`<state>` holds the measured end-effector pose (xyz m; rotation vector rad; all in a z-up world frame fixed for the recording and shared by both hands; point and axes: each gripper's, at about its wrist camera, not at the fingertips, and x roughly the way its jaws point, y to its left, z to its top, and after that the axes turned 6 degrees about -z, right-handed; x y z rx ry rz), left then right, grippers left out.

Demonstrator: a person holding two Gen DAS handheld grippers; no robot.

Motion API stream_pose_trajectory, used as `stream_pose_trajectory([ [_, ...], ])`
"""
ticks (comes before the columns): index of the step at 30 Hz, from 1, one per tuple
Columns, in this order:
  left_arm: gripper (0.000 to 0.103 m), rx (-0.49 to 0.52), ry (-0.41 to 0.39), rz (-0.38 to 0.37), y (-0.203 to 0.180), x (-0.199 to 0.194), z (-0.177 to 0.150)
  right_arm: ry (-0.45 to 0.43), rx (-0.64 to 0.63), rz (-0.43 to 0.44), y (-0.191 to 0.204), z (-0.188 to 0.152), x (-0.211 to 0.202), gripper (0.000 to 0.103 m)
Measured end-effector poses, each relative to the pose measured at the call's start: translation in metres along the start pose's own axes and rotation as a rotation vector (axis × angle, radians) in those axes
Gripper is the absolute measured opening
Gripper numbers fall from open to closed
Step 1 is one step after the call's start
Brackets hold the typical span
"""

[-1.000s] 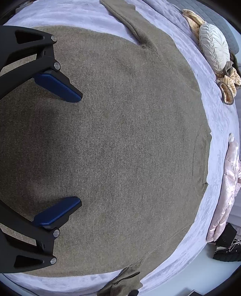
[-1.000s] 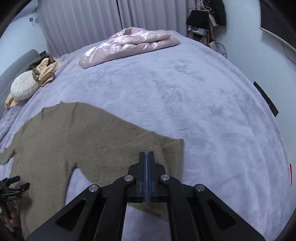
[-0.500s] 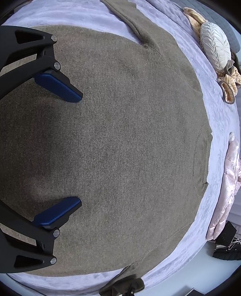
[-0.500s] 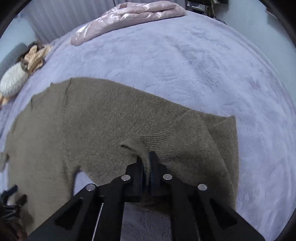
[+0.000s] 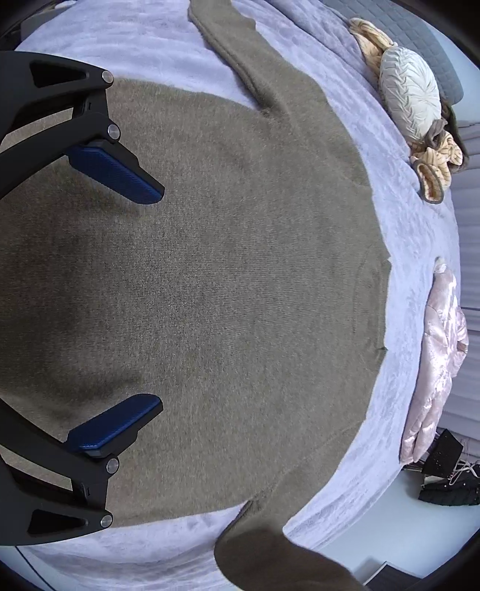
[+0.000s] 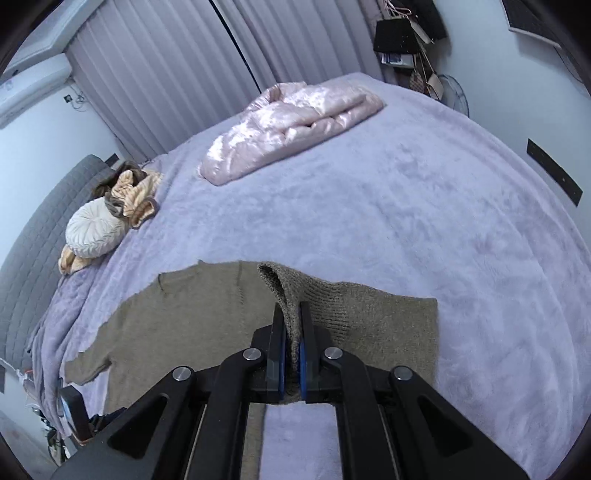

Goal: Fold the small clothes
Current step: 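Grasp the sweater side edge below the folded sleeve with the right tool, then fold the side edge over toward the sweater center and release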

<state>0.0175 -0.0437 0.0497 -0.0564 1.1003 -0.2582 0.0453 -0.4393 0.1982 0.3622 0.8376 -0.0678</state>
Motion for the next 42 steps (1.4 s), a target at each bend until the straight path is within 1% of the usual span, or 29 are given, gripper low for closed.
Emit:
stream_pose_trajectory([
  [3, 0.103, -0.004, -0.015, -0.001, 0.004, -0.009, 0.001, -0.035, 0.003, 0.048, 0.022, 0.012, -0.024, 0.006],
  [6, 0.103, -0.018, -0.028, -0.006, 0.011, -0.016, 0.000, -0.060, -0.025, 0.067, 0.045, 0.019, -0.042, 0.006],
  [10, 0.103, -0.034, -0.038, -0.009, 0.023, -0.022, -0.002, -0.075, -0.048, 0.100, 0.078, 0.025, -0.052, 0.006],
  [15, 0.103, -0.050, -0.044, -0.005, 0.040, -0.027, -0.002, -0.076, -0.069, 0.118, 0.115, 0.024, -0.050, 0.006],
  [22, 0.103, -0.083, -0.064, -0.014, 0.064, -0.038, 0.003, -0.050, -0.097, 0.141, 0.173, 0.018, -0.035, 0.005],
  [27, 0.103, -0.110, -0.070, -0.025, 0.082, -0.042, -0.001, -0.035, -0.116, 0.162, 0.210, 0.012, -0.020, 0.006],
  [32, 0.103, -0.132, -0.054, -0.022, 0.102, -0.040, -0.010, -0.032, -0.143, 0.143, 0.244, 0.006, -0.003, 0.005],
  [35, 0.103, -0.151, -0.051, -0.020, 0.115, -0.040, -0.012, -0.024, -0.147, 0.128, 0.261, -0.003, 0.014, 0.005],
  [42, 0.103, -0.198, -0.049, -0.013, 0.142, -0.041, -0.020, 0.023, -0.187, 0.148, 0.309, -0.040, 0.057, 0.005],
])
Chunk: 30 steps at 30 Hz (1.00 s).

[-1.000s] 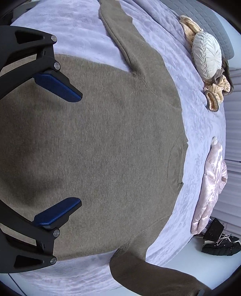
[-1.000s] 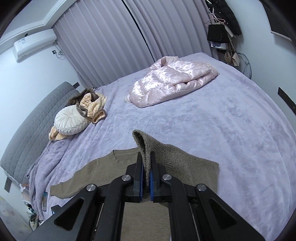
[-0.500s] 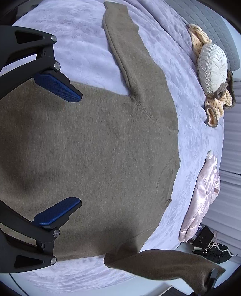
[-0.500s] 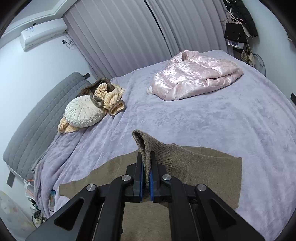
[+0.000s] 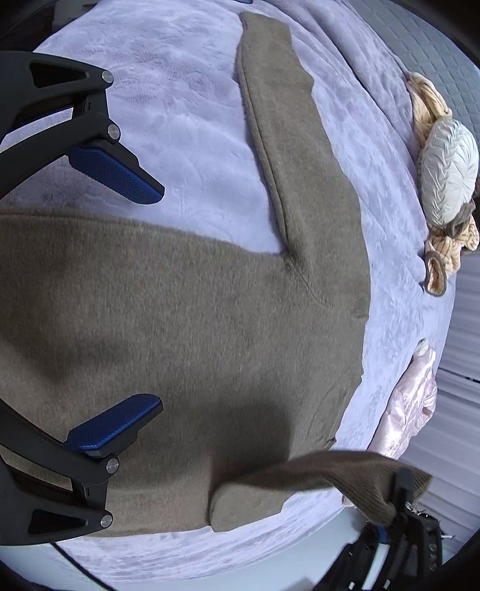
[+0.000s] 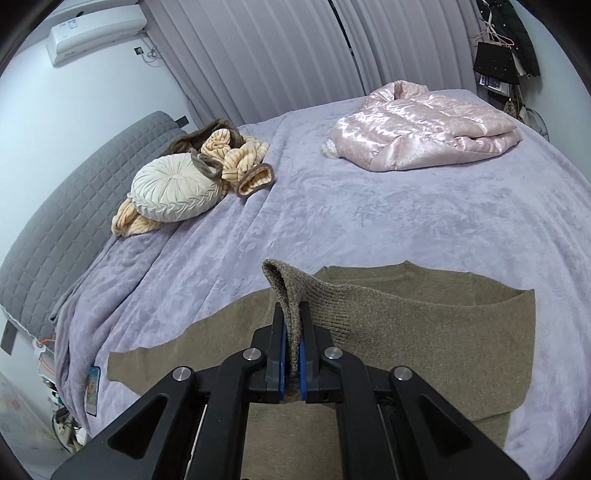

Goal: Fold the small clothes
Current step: 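Fold the side edge over toward the sweater center and release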

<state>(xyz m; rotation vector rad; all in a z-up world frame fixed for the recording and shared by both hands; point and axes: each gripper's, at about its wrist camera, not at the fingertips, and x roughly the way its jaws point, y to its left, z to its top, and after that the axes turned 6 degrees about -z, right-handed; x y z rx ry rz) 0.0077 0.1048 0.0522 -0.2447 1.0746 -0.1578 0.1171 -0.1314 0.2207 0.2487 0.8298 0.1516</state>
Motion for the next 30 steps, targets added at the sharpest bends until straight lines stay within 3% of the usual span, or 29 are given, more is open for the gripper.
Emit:
stream_pose_trajectory([
  [10, 0.103, -0.025, 0.029, 0.005, 0.018, 0.010, -0.007, 0.113, -0.083, -0.072, 0.040, -0.051, 0.079, 0.005],
  [20, 0.103, -0.072, 0.038, -0.002, 0.034, 0.008, -0.015, 0.206, -0.186, -0.117, 0.077, -0.083, 0.128, 0.006],
  [23, 0.103, -0.079, 0.037, -0.004, 0.034, 0.007, -0.015, 0.263, -0.171, -0.084, 0.078, -0.091, 0.142, 0.012],
  [25, 0.103, -0.081, 0.035, -0.001, 0.034, 0.005, -0.014, 0.290, -0.181, -0.056, 0.082, -0.095, 0.147, 0.019],
  [26, 0.103, -0.080, 0.034, 0.003, 0.033, 0.005, -0.014, 0.297, -0.181, -0.032, 0.084, -0.096, 0.148, 0.033],
  [27, 0.103, -0.078, 0.032, 0.004, 0.033, 0.004, -0.013, 0.303, -0.178, -0.007, 0.085, -0.096, 0.148, 0.054],
  [28, 0.103, -0.076, 0.031, 0.004, 0.034, 0.003, -0.012, 0.302, -0.172, 0.017, 0.085, -0.096, 0.147, 0.061],
  [30, 0.103, -0.069, 0.032, 0.005, 0.031, 0.003, -0.009, 0.271, -0.147, 0.059, 0.081, -0.091, 0.139, 0.066],
])
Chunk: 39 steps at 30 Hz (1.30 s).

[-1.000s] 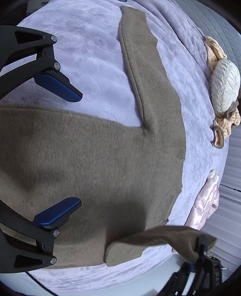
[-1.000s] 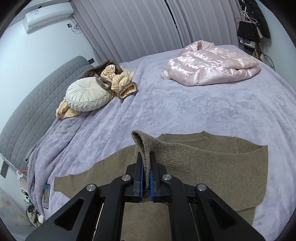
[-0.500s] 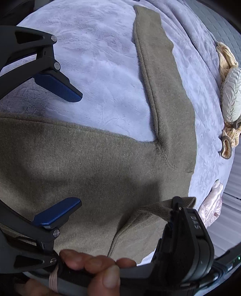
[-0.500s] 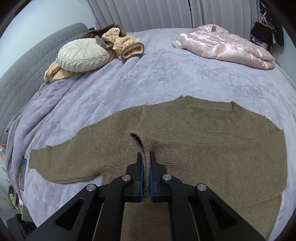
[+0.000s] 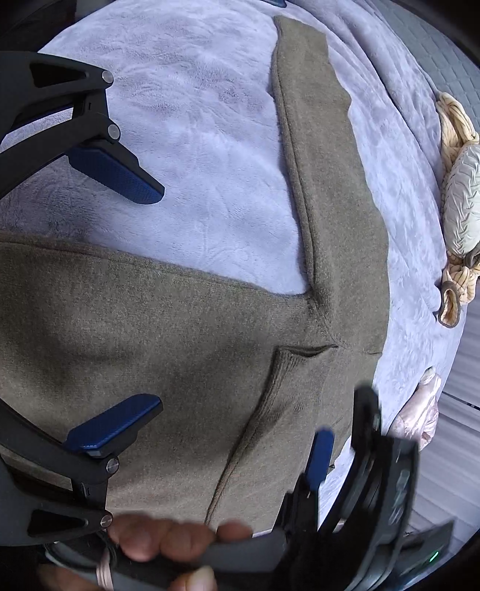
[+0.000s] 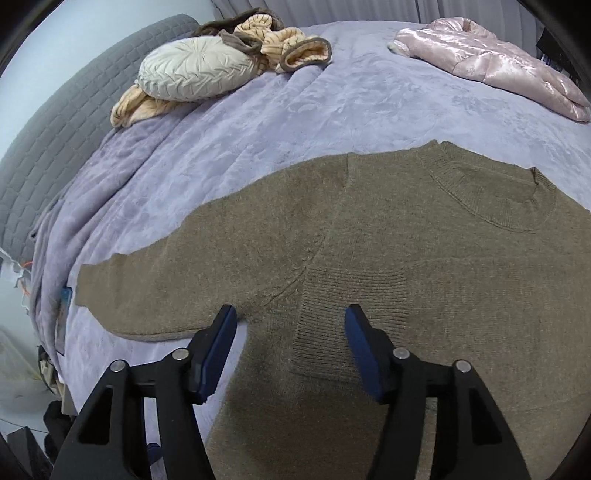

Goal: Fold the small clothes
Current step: 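Fold the side edge over toward the sweater center and release, then grasp the cuff of the other sleeve with the left tool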

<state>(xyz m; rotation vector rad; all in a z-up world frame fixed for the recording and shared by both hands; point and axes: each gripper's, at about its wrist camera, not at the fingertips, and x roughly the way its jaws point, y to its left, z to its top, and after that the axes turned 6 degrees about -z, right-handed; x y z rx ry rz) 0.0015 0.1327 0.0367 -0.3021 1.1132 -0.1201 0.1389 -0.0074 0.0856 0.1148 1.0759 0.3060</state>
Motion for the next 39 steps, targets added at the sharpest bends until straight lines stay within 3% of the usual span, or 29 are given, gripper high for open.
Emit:
stream_pose_trajectory([
  [3, 0.103, 0.022, 0.005, 0.001, -0.012, 0.004, 0.008, -0.028, 0.048, 0.045, -0.022, 0.001, -0.020, 0.066],
  [5, 0.103, 0.053, 0.002, 0.008, -0.027, 0.008, 0.017, -0.056, 0.068, 0.025, -0.046, -0.001, -0.037, 0.066],
  [9, 0.103, 0.115, 0.001, -0.012, -0.062, 0.023, 0.040, -0.082, 0.105, -0.102, -0.116, -0.017, -0.066, 0.066],
  [14, 0.103, 0.167, 0.034, -0.006, -0.105, 0.064, 0.077, -0.041, 0.229, -0.216, -0.214, -0.048, -0.079, 0.066],
  [16, 0.103, 0.170, 0.087, 0.013, -0.108, 0.094, 0.088, -0.017, 0.271, -0.235, -0.245, -0.059, -0.076, 0.066],
  [18, 0.103, 0.154, 0.136, 0.088, -0.103, 0.118, 0.094, -0.018, 0.297, -0.206, -0.266, -0.069, -0.074, 0.065],
  [20, 0.103, 0.159, 0.113, 0.085, -0.101, 0.113, 0.093, -0.044, 0.297, -0.176, -0.275, -0.075, -0.075, 0.065],
  [22, 0.103, 0.131, 0.087, 0.045, -0.094, 0.094, 0.089, -0.055, 0.297, -0.211, -0.273, -0.076, -0.081, 0.065],
  [25, 0.103, 0.033, 0.024, -0.014, -0.061, 0.060, 0.082, -0.120, 0.248, -0.286, -0.247, -0.084, -0.099, 0.075],
  [27, 0.103, -0.059, -0.015, -0.021, -0.023, 0.040, 0.076, -0.154, 0.200, -0.269, -0.223, -0.097, -0.105, 0.081],
  [31, 0.103, -0.221, -0.086, 0.068, 0.067, 0.004, 0.069, -0.104, 0.139, -0.168, -0.177, -0.121, -0.086, 0.081],
  [33, 0.103, -0.316, -0.117, 0.090, 0.121, -0.013, 0.064, -0.071, 0.102, -0.159, -0.157, -0.131, -0.071, 0.081],
  [36, 0.103, -0.478, -0.168, 0.112, 0.203, -0.035, 0.058, -0.098, -0.044, -0.298, -0.127, -0.143, -0.057, 0.090],
  [39, 0.103, -0.614, -0.190, 0.116, 0.277, -0.038, 0.049, -0.119, -0.105, -0.352, -0.117, -0.151, -0.049, 0.093],
])
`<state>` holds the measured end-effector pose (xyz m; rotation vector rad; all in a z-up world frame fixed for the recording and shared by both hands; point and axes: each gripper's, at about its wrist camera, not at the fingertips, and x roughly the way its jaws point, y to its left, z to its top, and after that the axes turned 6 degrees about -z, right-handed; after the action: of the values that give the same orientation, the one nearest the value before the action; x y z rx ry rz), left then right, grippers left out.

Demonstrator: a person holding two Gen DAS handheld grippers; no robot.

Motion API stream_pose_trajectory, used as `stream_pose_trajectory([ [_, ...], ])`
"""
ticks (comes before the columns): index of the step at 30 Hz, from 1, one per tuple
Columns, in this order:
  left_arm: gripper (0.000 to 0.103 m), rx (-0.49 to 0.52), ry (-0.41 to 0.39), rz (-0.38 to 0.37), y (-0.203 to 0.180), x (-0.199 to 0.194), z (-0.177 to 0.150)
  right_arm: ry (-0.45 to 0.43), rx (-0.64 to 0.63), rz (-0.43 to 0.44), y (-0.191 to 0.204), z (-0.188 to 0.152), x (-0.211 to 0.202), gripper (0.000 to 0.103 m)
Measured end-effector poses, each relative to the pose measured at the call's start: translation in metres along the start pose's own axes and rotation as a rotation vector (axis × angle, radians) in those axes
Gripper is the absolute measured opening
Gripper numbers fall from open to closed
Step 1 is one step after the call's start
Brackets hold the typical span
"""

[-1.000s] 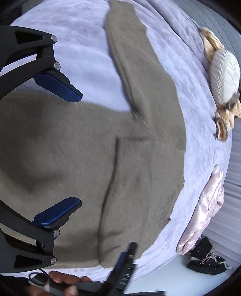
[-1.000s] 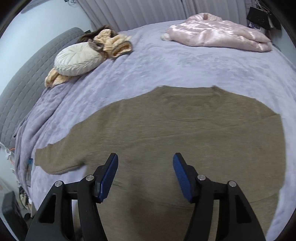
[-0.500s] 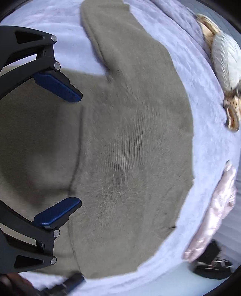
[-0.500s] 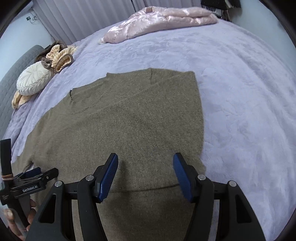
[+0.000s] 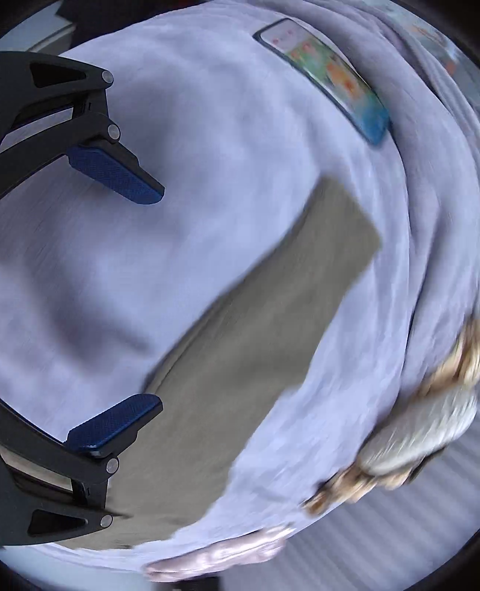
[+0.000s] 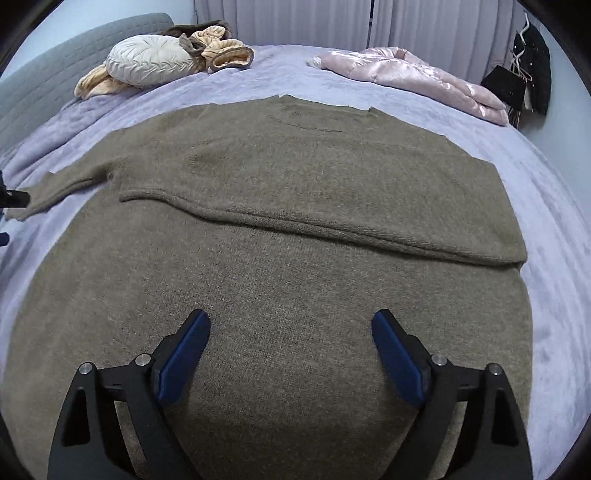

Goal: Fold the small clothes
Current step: 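Grasp the cuff of the other sleeve with the left tool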

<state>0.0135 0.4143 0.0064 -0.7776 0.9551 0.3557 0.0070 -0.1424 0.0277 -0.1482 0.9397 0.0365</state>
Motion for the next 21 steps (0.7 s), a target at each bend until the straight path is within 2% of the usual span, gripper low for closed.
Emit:
stream_pose_trajectory([
  [3, 0.103, -0.110, 0.031, -0.094, 0.046, 0.019, 0.014, -0.006, 0.011, 0.009, -0.001, -0.001, 0.004, 0.099],
  [6, 0.103, -0.112, 0.001, -0.143, 0.043, 0.025, 0.023, -0.014, 0.020, 0.020, -0.004, -0.002, 0.006, 0.099],
  [10, 0.103, -0.105, -0.018, -0.147, 0.035, 0.046, 0.042, -0.021, 0.017, 0.014, -0.002, -0.005, 0.005, 0.099],
  [15, 0.103, -0.062, -0.074, -0.139, 0.022, 0.051, 0.055, -0.024, 0.015, 0.009, 0.000, -0.006, 0.004, 0.099],
  [16, 0.098, -0.059, -0.089, -0.136, 0.022, 0.052, 0.057, -0.024, 0.014, 0.007, 0.000, -0.006, 0.004, 0.099],
  [17, 0.085, -0.059, -0.105, -0.128, 0.023, 0.051, 0.058, -0.024, 0.013, 0.005, 0.001, -0.006, 0.003, 0.099],
  [18, 0.078, -0.063, -0.116, -0.116, 0.023, 0.052, 0.059, -0.024, 0.012, 0.002, 0.001, -0.007, 0.003, 0.099],
  [20, 0.045, -0.081, -0.125, -0.125, 0.029, 0.053, 0.064, -0.023, 0.010, -0.004, 0.002, -0.006, 0.004, 0.099],
  [21, 0.039, -0.097, -0.118, -0.145, 0.033, 0.054, 0.067, -0.022, 0.009, -0.006, 0.002, -0.006, 0.004, 0.099],
])
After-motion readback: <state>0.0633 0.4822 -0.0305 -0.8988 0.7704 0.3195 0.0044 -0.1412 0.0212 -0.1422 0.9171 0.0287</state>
